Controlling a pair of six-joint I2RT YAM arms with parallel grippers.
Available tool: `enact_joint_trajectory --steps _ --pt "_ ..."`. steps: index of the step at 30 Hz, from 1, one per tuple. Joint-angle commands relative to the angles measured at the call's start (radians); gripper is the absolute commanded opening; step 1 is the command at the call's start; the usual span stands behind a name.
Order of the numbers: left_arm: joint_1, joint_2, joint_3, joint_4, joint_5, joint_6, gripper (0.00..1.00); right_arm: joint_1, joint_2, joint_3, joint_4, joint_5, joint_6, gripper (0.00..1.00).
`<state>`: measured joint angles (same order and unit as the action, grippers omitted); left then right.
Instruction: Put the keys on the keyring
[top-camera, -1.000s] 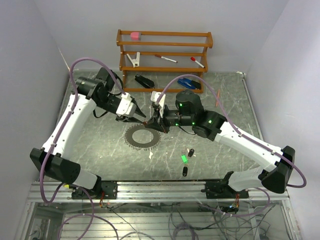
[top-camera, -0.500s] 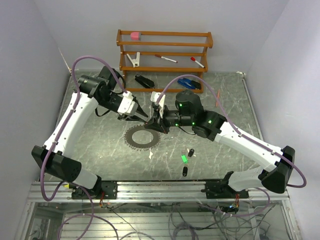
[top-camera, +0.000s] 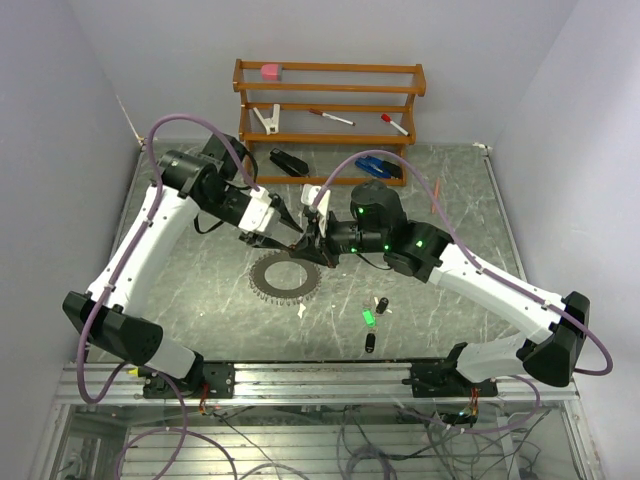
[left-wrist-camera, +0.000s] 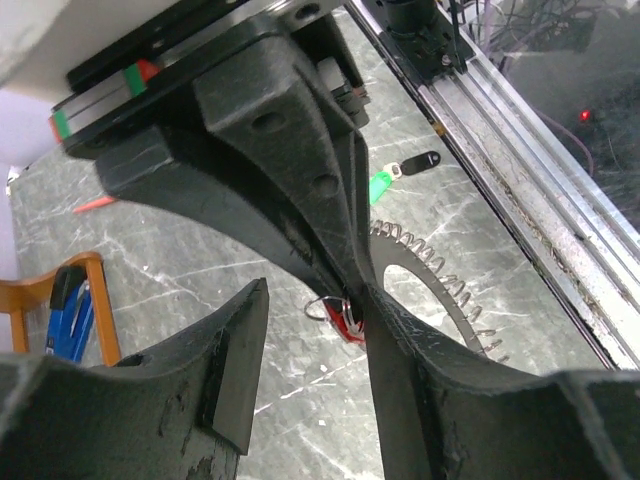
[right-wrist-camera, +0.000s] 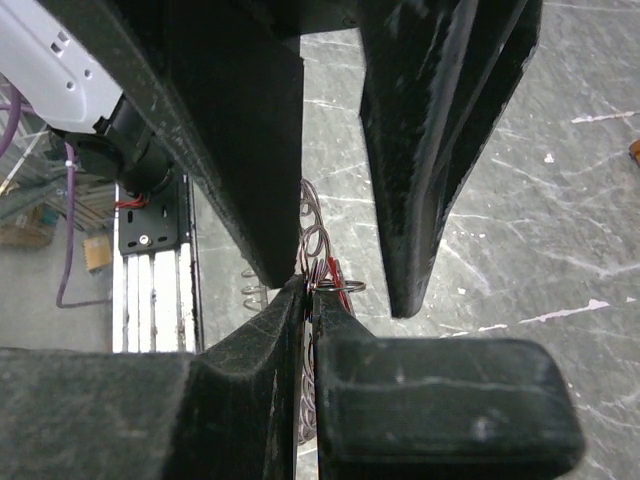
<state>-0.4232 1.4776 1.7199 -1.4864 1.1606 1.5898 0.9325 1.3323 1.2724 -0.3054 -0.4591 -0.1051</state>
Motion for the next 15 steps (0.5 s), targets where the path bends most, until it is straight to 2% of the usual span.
enact_joint_trajectory --steps 1,9,15 --pt "-0.040 -0.015 -0.023 -0.012 -0.039 0.057 0.54 0.002 -0.001 0.037 -0.005 0.010 -0.027 0.00" --pt "-0.057 -0.038 -0.061 -0.012 -0.114 0.121 0.52 0.004 0.016 0.094 -0.081 0.005 -0.076 0.00" --pt "-0.057 -0.042 -0.053 -0.012 -0.163 0.158 0.48 0.007 0.012 0.082 -0.066 0.000 -0.064 0.00"
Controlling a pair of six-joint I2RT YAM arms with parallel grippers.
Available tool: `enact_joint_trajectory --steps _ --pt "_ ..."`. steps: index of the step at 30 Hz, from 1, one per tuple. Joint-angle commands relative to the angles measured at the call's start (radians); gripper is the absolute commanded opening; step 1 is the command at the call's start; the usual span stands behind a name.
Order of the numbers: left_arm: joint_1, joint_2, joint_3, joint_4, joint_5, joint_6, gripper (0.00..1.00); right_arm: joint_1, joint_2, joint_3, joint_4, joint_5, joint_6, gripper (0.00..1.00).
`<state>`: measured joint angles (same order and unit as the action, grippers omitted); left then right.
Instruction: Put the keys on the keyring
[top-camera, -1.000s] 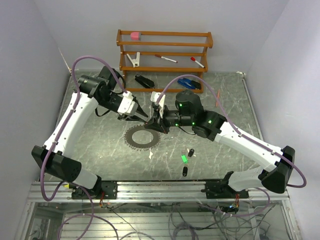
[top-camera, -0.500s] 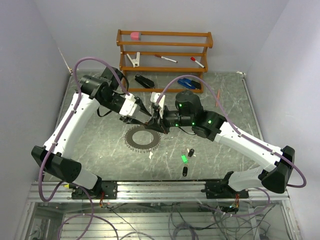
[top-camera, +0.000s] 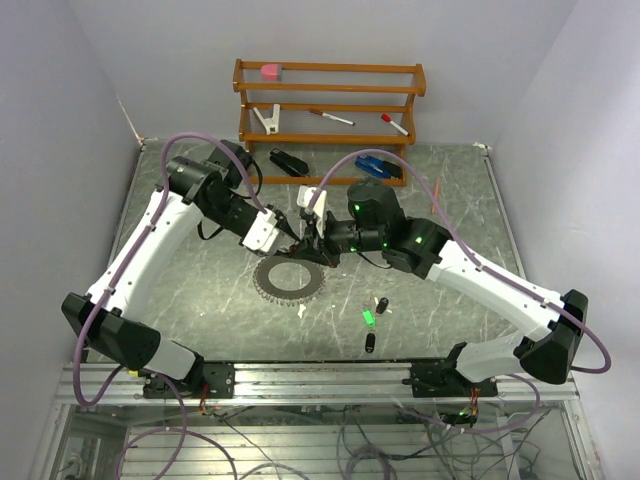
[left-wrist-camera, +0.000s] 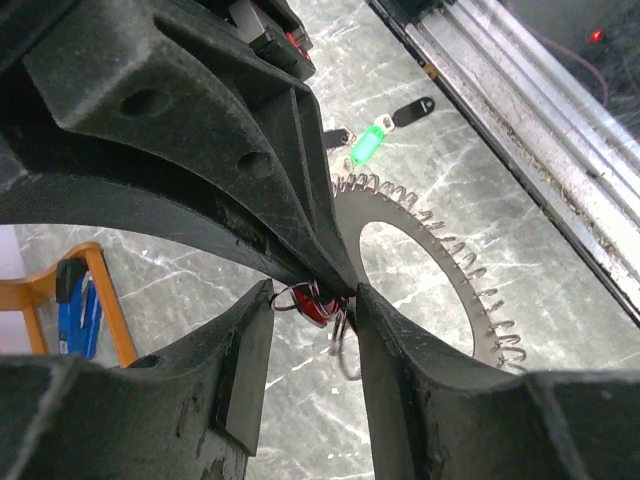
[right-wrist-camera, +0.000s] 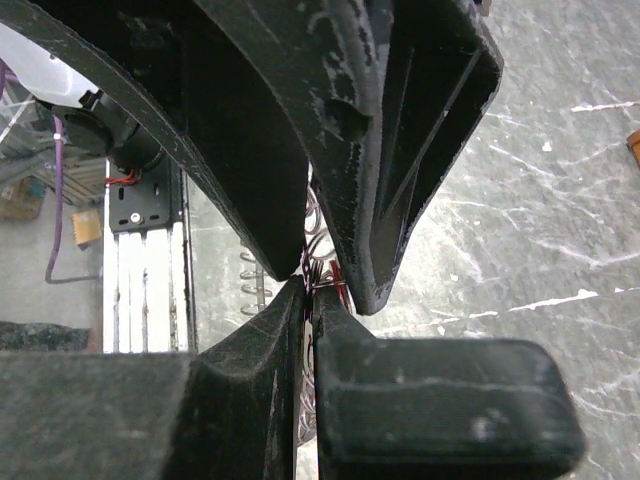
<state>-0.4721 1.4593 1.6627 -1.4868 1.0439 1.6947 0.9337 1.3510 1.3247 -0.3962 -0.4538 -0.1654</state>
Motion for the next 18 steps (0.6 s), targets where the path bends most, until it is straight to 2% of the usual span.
enact_joint_trajectory --steps 1,6,18 --pt "-0.008 -0.025 0.007 -0.011 -0.051 0.057 0.46 0.005 -0.007 0.026 0.024 -0.004 -0.002 0.00" --pt "-0.008 -0.034 0.022 -0.012 -0.055 0.068 0.41 0.006 -0.010 0.018 0.030 -0.001 0.000 0.00" --pt "-0.008 -0.033 0.043 -0.010 -0.084 0.089 0.36 0.006 -0.007 0.011 0.033 -0.002 0.007 0.00"
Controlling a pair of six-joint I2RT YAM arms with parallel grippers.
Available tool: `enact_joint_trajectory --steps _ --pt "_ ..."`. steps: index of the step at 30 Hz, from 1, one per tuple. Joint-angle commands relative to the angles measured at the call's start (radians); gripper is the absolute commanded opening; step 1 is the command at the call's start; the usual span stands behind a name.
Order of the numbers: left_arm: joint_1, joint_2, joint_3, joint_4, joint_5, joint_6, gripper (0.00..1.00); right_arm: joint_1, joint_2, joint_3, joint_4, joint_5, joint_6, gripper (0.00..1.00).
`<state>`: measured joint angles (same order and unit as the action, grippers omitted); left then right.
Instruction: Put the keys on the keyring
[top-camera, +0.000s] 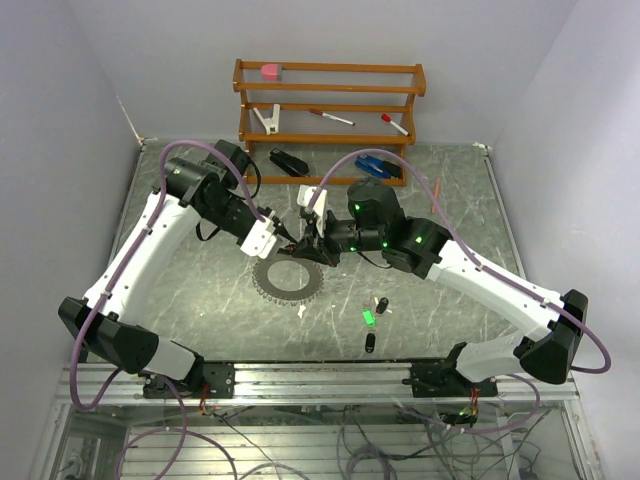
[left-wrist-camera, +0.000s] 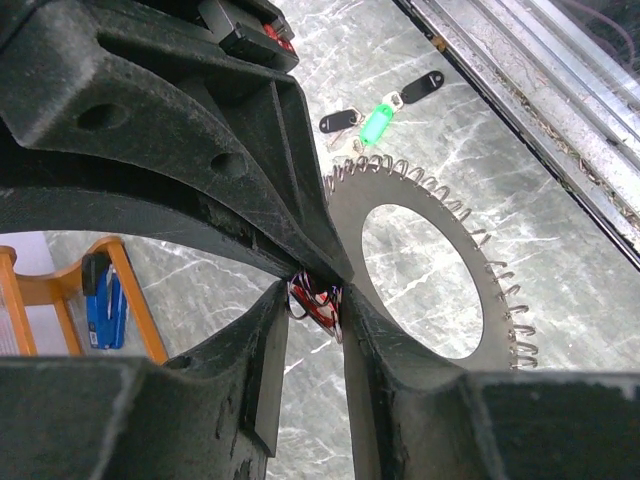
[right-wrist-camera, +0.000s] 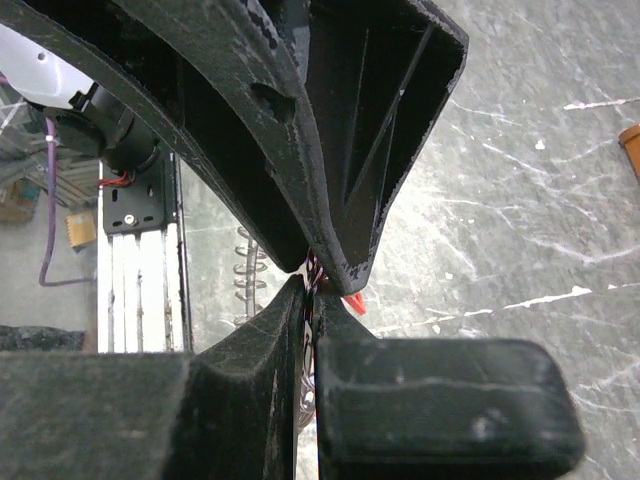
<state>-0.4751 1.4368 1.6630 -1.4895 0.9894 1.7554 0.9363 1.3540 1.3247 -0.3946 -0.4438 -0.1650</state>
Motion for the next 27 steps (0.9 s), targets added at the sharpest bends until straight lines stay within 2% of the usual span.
enact_joint_trajectory --steps 1,11,15,27 --pt "-0.005 -0.005 0.052 -0.004 -0.027 0.017 0.36 0.003 -0.012 0.010 0.032 -0.012 0.006 0.00" --pt "-0.005 0.013 0.076 0.026 -0.021 -0.020 0.27 0.004 -0.021 0.000 0.037 -0.018 0.011 0.00" --pt "-0.005 0.014 0.071 0.022 -0.022 -0.007 0.19 0.004 -0.026 -0.005 0.044 -0.018 0.016 0.00" --pt "-0.005 0.010 0.066 0.026 -0.031 0.026 0.15 0.004 -0.044 -0.024 0.068 -0.010 0.030 0.00"
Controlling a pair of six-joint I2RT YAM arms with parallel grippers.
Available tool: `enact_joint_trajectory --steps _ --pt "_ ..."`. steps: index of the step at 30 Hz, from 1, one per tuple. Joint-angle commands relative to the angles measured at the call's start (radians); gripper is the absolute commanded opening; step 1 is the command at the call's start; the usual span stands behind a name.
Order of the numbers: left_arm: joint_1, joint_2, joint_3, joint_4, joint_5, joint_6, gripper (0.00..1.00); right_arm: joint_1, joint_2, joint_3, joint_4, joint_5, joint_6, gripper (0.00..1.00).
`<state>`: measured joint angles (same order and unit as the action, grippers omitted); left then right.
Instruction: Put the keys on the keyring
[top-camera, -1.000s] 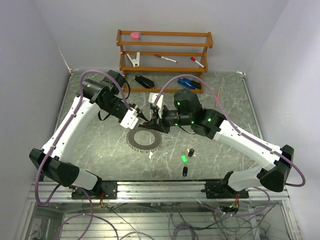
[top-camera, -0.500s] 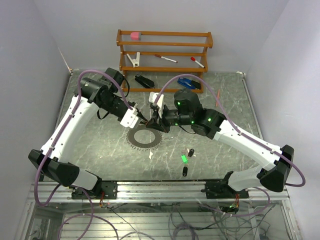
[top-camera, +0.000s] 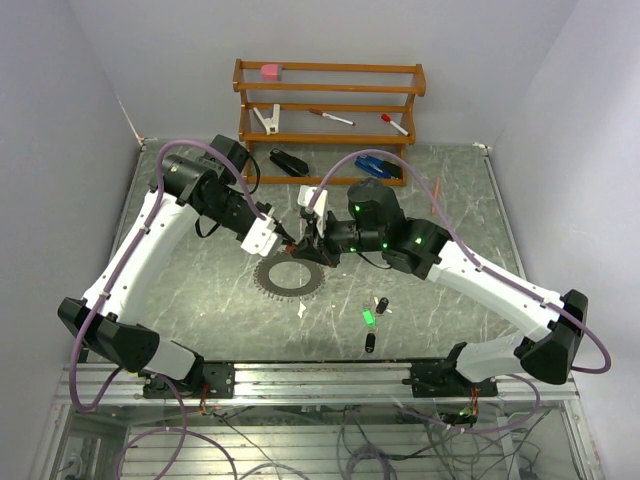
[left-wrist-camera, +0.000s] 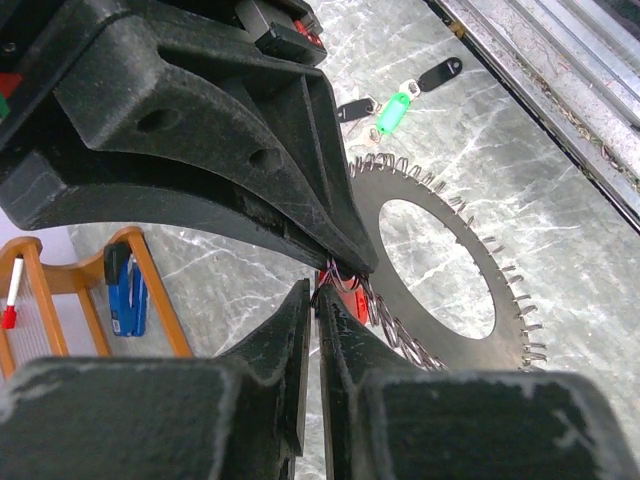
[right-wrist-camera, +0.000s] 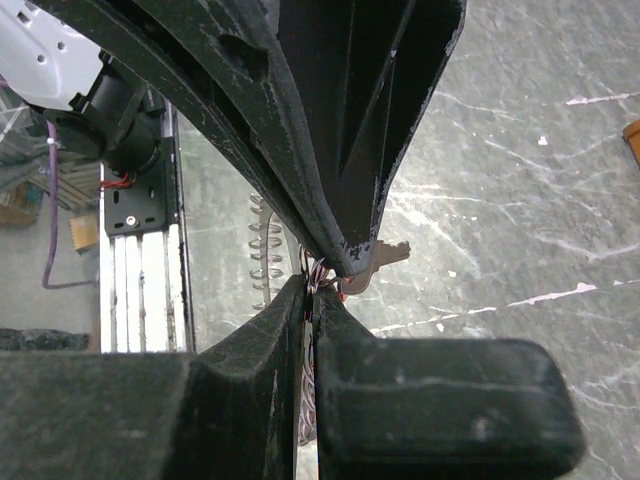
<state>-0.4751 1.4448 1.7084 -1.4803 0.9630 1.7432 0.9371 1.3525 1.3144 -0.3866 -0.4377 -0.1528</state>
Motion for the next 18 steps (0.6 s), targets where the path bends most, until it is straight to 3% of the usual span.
enact_joint_trajectory --steps 1,9,18 --pt "-0.005 0.000 0.015 0.011 -0.006 0.058 0.15 0.003 -0.046 -0.016 0.066 -0.015 0.019 0.00" --pt "-0.004 -0.059 -0.067 0.079 -0.050 0.094 0.07 0.003 -0.060 -0.046 0.114 -0.004 0.056 0.00" --pt "-0.005 -0.114 -0.166 0.201 -0.100 0.069 0.07 0.003 -0.082 -0.093 0.213 0.038 0.141 0.00"
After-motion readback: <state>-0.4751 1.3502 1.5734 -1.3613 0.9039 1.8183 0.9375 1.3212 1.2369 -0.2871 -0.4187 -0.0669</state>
